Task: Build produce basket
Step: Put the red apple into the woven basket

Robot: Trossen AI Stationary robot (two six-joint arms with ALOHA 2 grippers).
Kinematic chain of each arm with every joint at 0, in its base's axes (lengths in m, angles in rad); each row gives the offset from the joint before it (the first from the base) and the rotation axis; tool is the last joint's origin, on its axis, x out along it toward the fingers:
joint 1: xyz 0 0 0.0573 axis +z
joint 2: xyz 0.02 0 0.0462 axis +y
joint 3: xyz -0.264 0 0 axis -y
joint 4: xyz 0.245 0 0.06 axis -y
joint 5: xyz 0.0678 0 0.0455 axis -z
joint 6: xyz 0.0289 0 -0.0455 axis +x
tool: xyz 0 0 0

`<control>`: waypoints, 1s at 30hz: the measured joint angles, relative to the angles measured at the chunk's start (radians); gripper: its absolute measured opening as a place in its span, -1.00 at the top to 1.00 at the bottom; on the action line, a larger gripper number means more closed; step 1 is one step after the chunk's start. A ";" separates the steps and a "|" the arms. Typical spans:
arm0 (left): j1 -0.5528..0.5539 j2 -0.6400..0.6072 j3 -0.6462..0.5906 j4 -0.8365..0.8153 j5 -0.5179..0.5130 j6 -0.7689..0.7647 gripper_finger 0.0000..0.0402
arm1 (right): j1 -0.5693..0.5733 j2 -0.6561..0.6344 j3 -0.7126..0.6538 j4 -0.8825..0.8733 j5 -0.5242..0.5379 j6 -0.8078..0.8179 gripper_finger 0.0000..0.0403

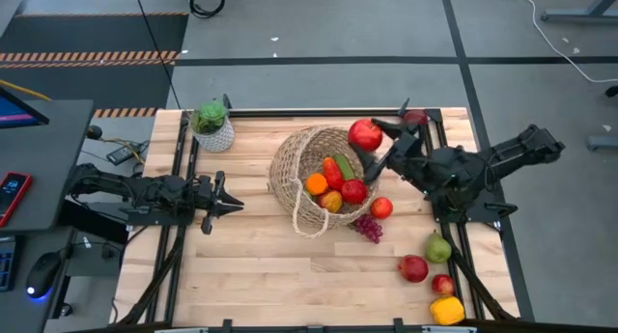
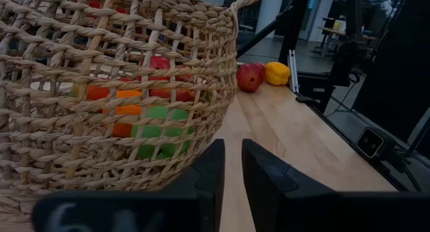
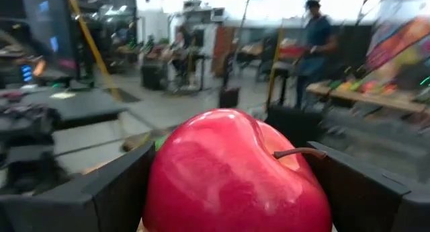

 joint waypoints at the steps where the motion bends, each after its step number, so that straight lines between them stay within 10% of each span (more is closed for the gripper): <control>1: 0.000 0.000 0.000 0.000 0.000 0.000 0.72 | -0.009 0.001 0.013 -0.071 -0.035 0.061 -0.87; 15: 0.000 0.000 0.000 0.000 0.000 0.000 0.70 | -0.252 0.167 0.222 -0.687 -0.630 0.421 -0.87; 30: 0.000 0.000 0.000 0.000 0.000 0.000 0.69 | -0.320 0.435 0.271 -0.793 -0.792 0.160 -0.87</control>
